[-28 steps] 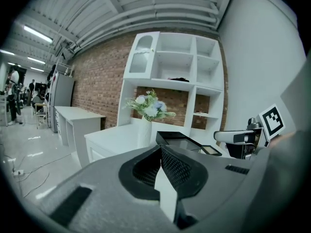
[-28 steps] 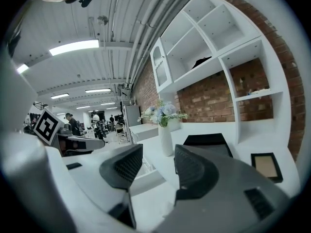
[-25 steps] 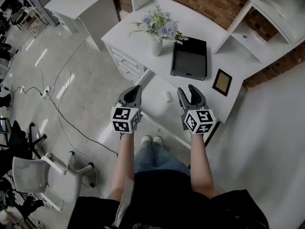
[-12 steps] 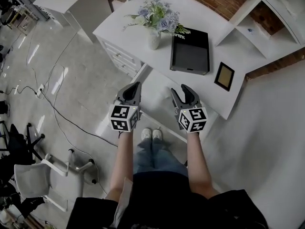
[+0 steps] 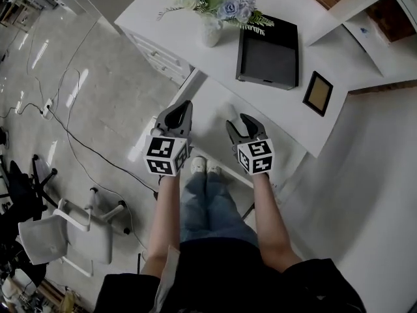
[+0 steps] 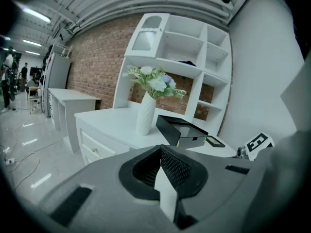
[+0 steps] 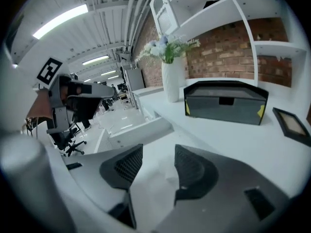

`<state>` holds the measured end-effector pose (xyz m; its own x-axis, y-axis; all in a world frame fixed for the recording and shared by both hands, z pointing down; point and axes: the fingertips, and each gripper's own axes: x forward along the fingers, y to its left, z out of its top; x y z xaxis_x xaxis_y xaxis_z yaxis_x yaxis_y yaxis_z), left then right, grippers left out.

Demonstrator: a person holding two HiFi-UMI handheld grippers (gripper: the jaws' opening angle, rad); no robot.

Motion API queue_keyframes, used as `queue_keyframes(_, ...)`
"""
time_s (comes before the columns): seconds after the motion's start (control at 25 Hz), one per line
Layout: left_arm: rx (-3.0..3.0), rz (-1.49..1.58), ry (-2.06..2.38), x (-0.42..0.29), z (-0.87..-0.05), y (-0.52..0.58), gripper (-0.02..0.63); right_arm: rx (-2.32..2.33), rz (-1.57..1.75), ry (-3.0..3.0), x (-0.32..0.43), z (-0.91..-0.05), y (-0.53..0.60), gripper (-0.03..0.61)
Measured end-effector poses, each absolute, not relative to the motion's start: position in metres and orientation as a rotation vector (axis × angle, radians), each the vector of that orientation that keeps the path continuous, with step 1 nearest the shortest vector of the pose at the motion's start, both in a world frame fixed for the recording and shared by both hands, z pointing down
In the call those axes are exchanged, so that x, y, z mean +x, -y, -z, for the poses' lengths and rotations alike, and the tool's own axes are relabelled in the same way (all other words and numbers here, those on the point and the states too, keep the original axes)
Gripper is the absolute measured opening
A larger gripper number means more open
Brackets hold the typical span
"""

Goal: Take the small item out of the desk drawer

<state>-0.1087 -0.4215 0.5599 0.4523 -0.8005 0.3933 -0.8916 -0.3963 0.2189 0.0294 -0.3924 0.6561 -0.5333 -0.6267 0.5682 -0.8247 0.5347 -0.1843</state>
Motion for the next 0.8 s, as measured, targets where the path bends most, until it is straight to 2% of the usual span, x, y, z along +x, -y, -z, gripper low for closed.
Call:
queue_keyframes(0.4, 2.241, -0.339, 1.446, -0.118, -0.599, 0.430, 0.009, 1.066, -0.686, 2.141, 0.029, -0.759, 0.413, 0.186)
queue_keyframes(0.64, 2.226, -0.339, 1.445, -0.121, -0.606, 0.431, 0.009, 1.027, -0.701, 2.068, 0.028, -0.784, 0.416, 0.186)
queue_keyframes(0.8, 2.221, -0.336, 1.446, -0.123, -0.608, 0.431, 0.009, 1.028, -0.680, 2.057, 0.029, -0.787, 0.415, 0.161)
